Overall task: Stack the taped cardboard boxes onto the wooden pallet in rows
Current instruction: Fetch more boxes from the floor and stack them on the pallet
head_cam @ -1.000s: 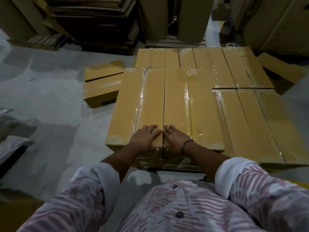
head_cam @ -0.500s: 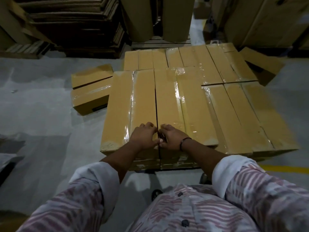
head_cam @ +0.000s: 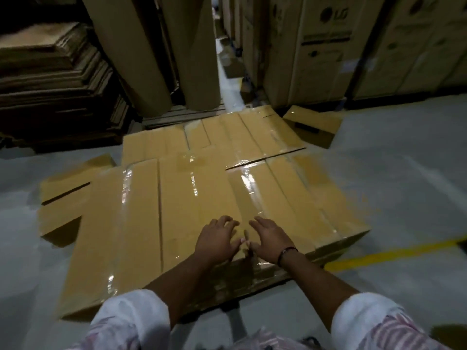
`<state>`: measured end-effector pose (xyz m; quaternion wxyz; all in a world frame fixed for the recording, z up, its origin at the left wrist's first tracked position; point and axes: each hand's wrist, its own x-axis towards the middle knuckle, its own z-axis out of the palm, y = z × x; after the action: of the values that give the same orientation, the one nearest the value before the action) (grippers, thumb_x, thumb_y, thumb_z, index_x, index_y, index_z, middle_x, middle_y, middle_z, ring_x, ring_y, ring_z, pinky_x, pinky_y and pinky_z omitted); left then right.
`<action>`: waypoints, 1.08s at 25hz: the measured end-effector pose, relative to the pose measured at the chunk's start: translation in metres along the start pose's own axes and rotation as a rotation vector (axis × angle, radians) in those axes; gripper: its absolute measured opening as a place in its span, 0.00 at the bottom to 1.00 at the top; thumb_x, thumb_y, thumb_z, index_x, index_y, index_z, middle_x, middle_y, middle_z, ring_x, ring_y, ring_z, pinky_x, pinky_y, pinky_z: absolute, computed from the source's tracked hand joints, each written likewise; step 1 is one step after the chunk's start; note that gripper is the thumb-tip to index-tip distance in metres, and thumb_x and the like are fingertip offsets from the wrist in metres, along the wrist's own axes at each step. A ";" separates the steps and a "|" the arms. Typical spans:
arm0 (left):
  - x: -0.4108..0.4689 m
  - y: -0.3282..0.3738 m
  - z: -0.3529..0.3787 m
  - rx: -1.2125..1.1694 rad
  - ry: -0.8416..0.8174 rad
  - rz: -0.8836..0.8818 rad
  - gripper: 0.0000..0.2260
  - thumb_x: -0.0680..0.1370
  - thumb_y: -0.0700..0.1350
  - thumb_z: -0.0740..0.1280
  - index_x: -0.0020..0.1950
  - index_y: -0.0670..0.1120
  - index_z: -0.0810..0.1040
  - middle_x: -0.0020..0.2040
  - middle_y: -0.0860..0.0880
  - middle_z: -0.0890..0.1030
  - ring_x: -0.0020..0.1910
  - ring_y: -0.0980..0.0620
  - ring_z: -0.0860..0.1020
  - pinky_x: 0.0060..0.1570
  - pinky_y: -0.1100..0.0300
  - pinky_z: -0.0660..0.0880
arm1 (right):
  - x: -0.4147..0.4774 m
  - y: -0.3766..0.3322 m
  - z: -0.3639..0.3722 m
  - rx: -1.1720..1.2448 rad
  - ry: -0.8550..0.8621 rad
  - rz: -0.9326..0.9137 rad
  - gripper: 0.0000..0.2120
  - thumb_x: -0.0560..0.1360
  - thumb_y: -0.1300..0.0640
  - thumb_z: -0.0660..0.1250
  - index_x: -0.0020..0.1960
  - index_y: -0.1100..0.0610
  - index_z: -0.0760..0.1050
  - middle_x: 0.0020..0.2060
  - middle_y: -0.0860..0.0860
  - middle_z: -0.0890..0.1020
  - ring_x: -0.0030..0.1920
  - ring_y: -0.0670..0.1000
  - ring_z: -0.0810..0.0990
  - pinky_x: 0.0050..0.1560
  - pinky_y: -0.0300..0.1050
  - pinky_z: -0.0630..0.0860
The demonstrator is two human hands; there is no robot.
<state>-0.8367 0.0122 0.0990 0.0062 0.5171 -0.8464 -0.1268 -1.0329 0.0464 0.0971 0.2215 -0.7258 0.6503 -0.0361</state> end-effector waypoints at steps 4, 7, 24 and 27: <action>0.055 0.101 0.004 -0.042 0.037 0.081 0.26 0.80 0.66 0.61 0.74 0.56 0.70 0.72 0.53 0.72 0.67 0.47 0.72 0.64 0.51 0.71 | -0.035 0.104 -0.052 -0.011 0.082 0.119 0.31 0.80 0.42 0.63 0.80 0.50 0.60 0.79 0.50 0.60 0.77 0.54 0.59 0.74 0.53 0.64; 0.091 0.170 0.009 -0.042 0.028 0.111 0.27 0.80 0.67 0.60 0.75 0.57 0.69 0.73 0.53 0.72 0.68 0.48 0.71 0.64 0.50 0.71 | -0.059 0.176 -0.091 -0.029 0.137 0.204 0.31 0.81 0.41 0.62 0.80 0.50 0.59 0.79 0.49 0.62 0.77 0.54 0.61 0.74 0.52 0.64; 0.341 0.391 0.041 -0.005 -0.063 0.164 0.26 0.80 0.68 0.60 0.72 0.55 0.73 0.68 0.51 0.78 0.64 0.45 0.76 0.60 0.52 0.73 | -0.019 0.441 -0.228 0.027 0.145 0.325 0.32 0.81 0.41 0.62 0.80 0.51 0.58 0.78 0.51 0.64 0.76 0.56 0.62 0.74 0.54 0.63; 0.424 0.435 0.049 -0.049 -0.044 0.133 0.26 0.80 0.67 0.60 0.72 0.54 0.74 0.68 0.50 0.78 0.64 0.46 0.76 0.60 0.52 0.74 | 0.023 0.514 -0.271 0.009 0.135 0.295 0.32 0.81 0.41 0.63 0.80 0.51 0.59 0.77 0.51 0.65 0.76 0.55 0.62 0.74 0.52 0.63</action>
<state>-1.4205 -0.1612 0.0968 0.0087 0.4566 -0.8755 -0.1581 -1.5984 -0.0788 0.1464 0.1832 -0.6173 0.7631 -0.0548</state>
